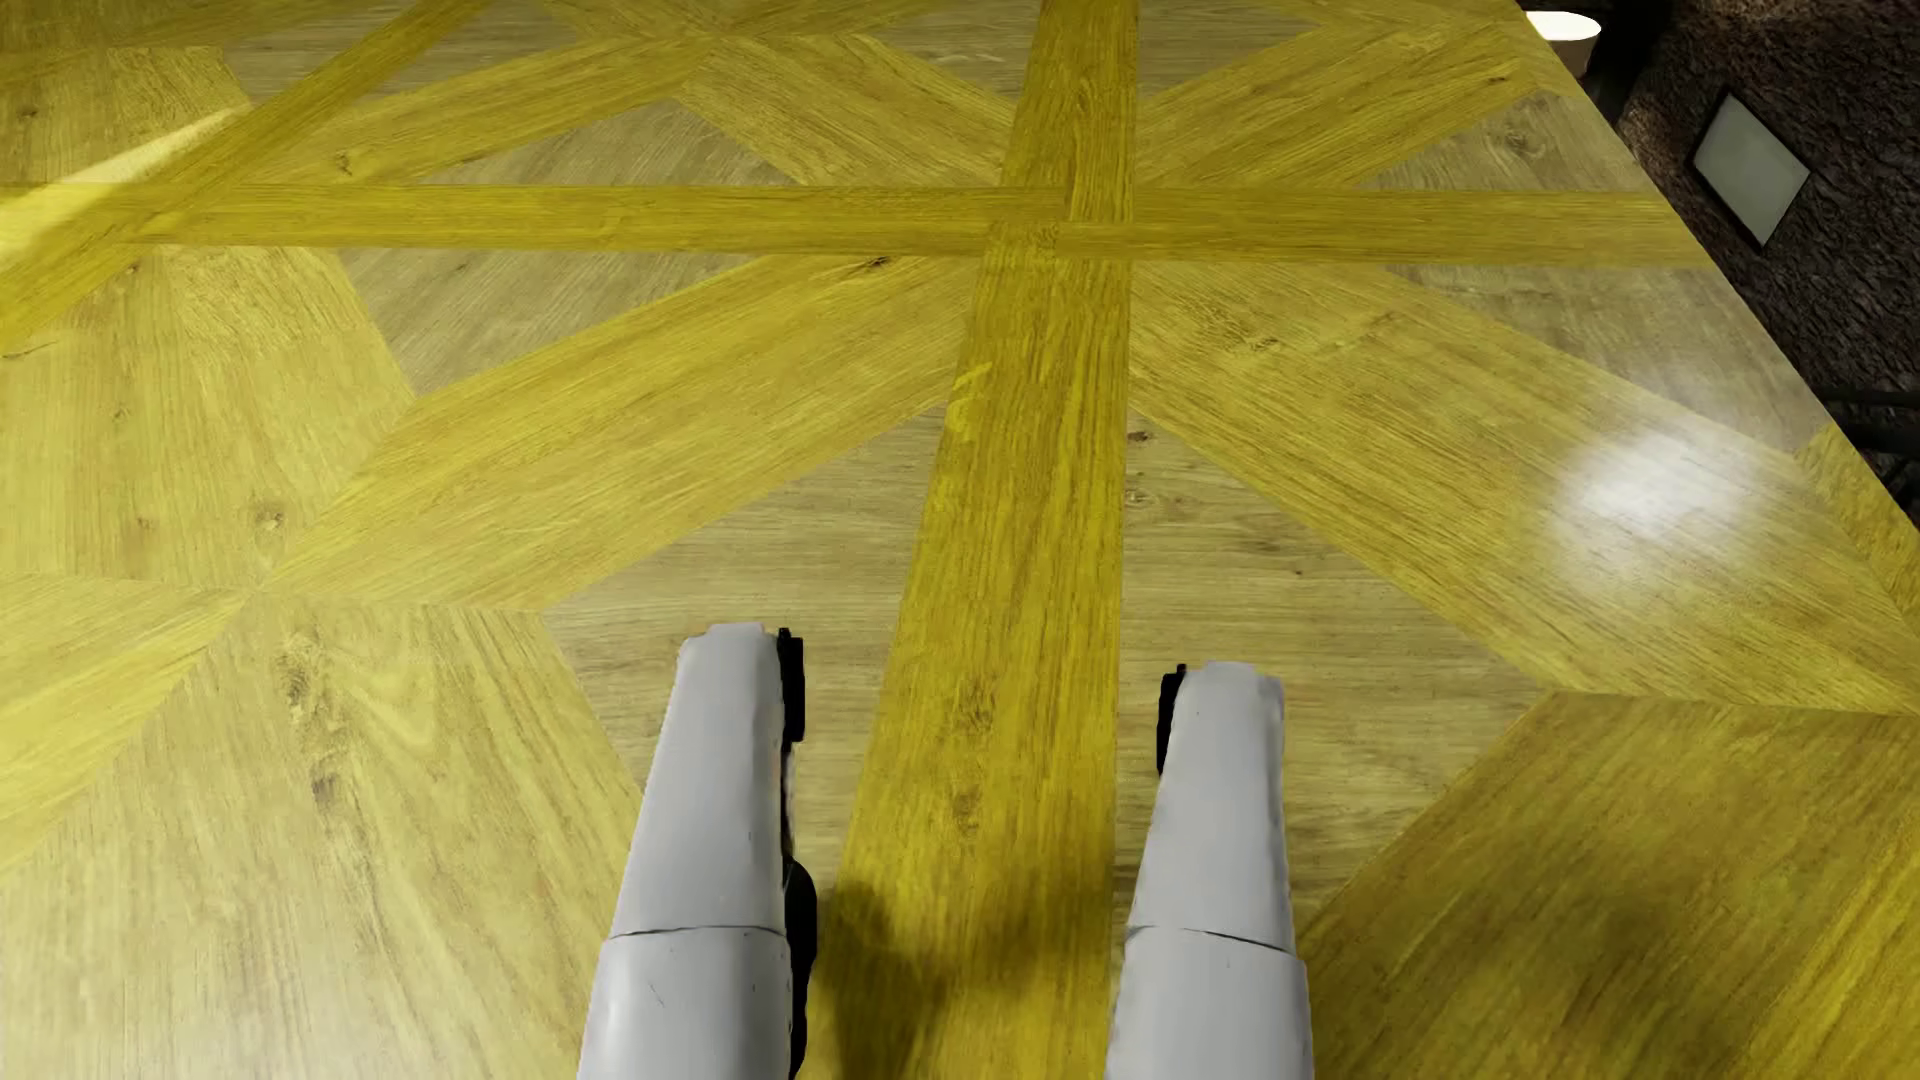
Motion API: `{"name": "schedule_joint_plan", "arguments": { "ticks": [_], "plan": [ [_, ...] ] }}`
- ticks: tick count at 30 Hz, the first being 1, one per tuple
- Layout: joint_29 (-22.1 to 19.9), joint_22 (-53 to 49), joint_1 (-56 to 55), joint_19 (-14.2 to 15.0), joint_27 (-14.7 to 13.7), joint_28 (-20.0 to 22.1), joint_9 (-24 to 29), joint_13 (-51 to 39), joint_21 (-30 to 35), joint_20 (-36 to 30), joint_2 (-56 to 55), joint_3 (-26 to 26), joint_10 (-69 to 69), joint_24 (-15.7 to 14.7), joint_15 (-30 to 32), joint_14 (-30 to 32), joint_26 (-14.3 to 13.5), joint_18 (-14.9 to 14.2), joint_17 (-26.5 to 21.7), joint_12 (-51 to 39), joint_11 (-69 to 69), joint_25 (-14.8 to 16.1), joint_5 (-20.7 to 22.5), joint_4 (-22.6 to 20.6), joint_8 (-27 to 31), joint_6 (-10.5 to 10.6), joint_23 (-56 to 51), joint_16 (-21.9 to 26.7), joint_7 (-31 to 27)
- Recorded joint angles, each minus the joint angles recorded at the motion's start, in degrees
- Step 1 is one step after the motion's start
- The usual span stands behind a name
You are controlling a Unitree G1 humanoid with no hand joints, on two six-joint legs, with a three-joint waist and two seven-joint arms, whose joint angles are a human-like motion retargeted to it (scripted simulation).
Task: Get off of the lime box
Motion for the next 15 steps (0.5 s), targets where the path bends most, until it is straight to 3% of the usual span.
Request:
{"name": "schedule_joint_plan", "arguments": {
  "ticks": [3, 6, 7, 15],
  "plan": [
    [0.56, -3.5, 0.6, -0.05, -0.88, -2.21, -0.12, 2.22, -0.91, 0.04, 0.14, 0.07, -0.2, 0.63, 0.07, 0.28, -0.66, -0.12, 0.14, 1.87, 0.11, 1.18, -0.18, -0.43, 0.22, 0.01, -5.17, -0.74, -0.03],
    [2.0, -5.21, 1.2, -0.23, -2.13, -1.97, -0.19, 1.02, 0.98, -1.53, 0.41, 0.0, -0.43, 0.72, 0.23, 0.4, -1.06, 0.03, -0.74, 0.62, 0.1, -0.53, -0.06, -0.86, 0.34, 0.17, -8.17, -1.13, -0.01],
    [1.04, -5.17, 1.29, -0.33, -2.38, -1.21, -0.14, -0.1, 1.89, -1.99, 0.48, -0.04, -0.49, 0.61, 0.3, 0.46, -1.23, 0.26, -0.77, -0.23, 0.05, -1.58, 0.12, -0.93, 0.3, 0.29, -7.96, -1.16, 0.07],
    [-2.39, -6.32, 1.88, -0.51, -1.39, 0.68, 1.87, -5.18, 3.82, -4.61, 0.63, -0.41, -0.57, -0.64, -0.67, 0.27, -1.13, 0.37, -1.09, -4.47, 0.21, -0.52, 0.33, -0.96, 0.49, 0.66, -5.24, -0.5, 0.2]
  ]
}}
